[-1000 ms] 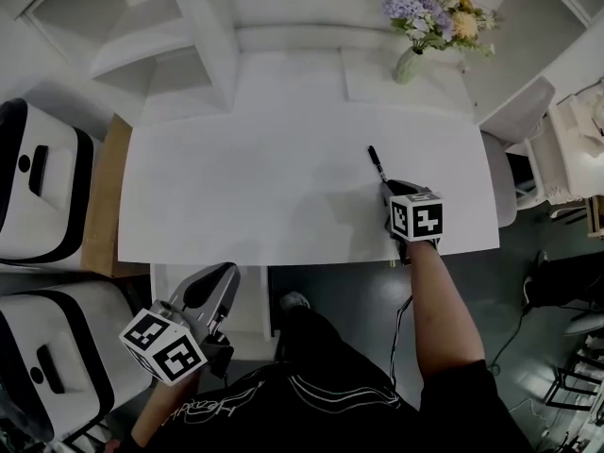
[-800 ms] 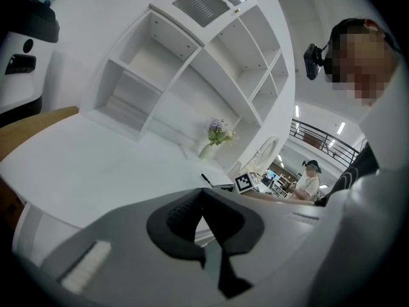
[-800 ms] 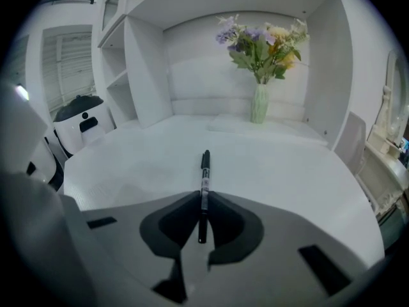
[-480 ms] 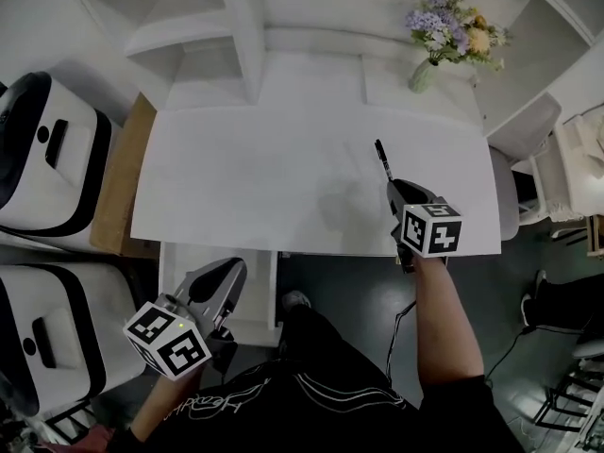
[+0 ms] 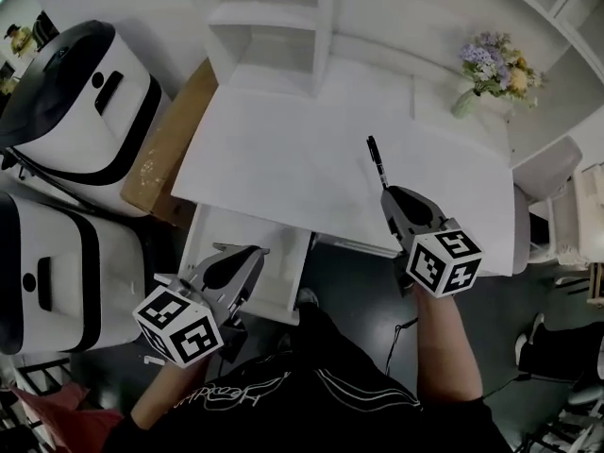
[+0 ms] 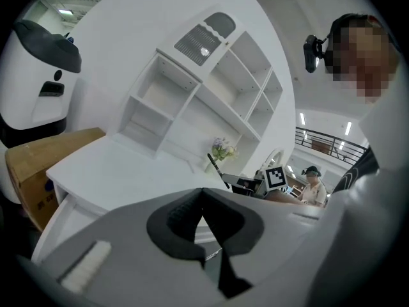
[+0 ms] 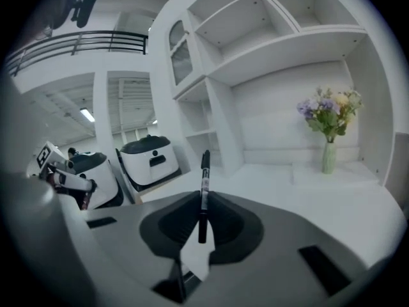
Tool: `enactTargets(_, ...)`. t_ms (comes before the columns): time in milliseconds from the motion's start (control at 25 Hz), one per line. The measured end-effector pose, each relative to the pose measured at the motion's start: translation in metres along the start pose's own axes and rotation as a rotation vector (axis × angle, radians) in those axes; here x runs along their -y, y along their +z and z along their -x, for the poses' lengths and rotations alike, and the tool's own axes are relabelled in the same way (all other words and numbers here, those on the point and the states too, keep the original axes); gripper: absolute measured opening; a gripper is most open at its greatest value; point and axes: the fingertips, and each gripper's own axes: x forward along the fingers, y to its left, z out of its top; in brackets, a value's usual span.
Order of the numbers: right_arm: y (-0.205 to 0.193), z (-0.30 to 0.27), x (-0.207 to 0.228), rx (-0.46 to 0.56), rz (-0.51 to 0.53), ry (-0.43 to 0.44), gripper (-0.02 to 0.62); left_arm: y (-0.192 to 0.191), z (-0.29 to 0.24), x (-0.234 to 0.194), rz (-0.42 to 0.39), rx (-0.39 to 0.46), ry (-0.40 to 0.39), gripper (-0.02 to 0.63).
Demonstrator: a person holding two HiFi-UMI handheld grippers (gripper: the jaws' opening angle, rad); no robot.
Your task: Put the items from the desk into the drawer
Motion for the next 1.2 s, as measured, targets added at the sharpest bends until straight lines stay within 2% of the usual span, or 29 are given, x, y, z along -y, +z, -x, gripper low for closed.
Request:
enactTargets(320, -0.004, -0.027, -0.120, -0.037, 0.084, 0.247, 0.043, -0.006, 0.062, -0.028, 0.050, 0.087, 0.111, 0.009)
enactTargets(480, -0.027, -0.047, -0.167, -0.095, 0.123, 0.348, 0.043, -0.015, 0.090, -0.047, 0.090, 0.115, 0.177, 0.009)
enactTargets(760, -0.083, -0.086, -0.237, -0.233, 0.259, 0.500, 0.043, -0.038, 0.136, -0.074, 0.162, 0.147, 0.291, 0.009)
enactTargets(920, -0.126, -0.110, -0.255, -0.323, 0.335, 0.540, 0.043, -0.047, 0.149, -0.086, 0.193, 0.151, 0.339, 0.009)
enactTargets(1200, -0.210, -0.161, -0.256, -0.501, 0.438, 0.548, 0.043, -0.061, 0.160, -0.107, 0.243, 0.143, 0.409, 0.009)
